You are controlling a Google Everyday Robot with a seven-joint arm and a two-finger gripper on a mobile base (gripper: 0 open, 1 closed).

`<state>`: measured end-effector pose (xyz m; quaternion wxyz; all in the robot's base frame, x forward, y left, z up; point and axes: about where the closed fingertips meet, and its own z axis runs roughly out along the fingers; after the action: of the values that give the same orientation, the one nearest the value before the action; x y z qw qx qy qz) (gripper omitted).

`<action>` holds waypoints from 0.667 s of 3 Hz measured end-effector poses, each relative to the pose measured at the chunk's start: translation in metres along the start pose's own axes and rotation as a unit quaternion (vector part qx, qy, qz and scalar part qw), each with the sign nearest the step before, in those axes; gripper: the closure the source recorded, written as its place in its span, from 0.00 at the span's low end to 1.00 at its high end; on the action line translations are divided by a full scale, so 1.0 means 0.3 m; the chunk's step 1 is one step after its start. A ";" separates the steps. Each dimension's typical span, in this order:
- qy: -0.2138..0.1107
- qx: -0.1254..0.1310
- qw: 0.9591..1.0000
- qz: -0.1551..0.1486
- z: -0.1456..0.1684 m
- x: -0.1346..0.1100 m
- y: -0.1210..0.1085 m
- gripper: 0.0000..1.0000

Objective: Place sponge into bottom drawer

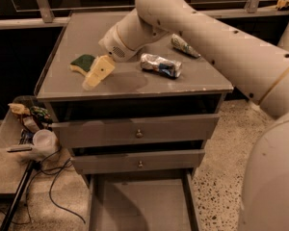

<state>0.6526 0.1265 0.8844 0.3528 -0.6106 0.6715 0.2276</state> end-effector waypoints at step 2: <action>-0.006 0.002 1.000 0.012 0.054 -0.014 -0.058 0.00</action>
Offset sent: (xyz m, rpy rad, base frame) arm 0.0306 0.0109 -0.0078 0.0230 0.0202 -0.0375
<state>0.6730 0.1386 0.8791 0.3556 -0.6005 0.6769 0.2339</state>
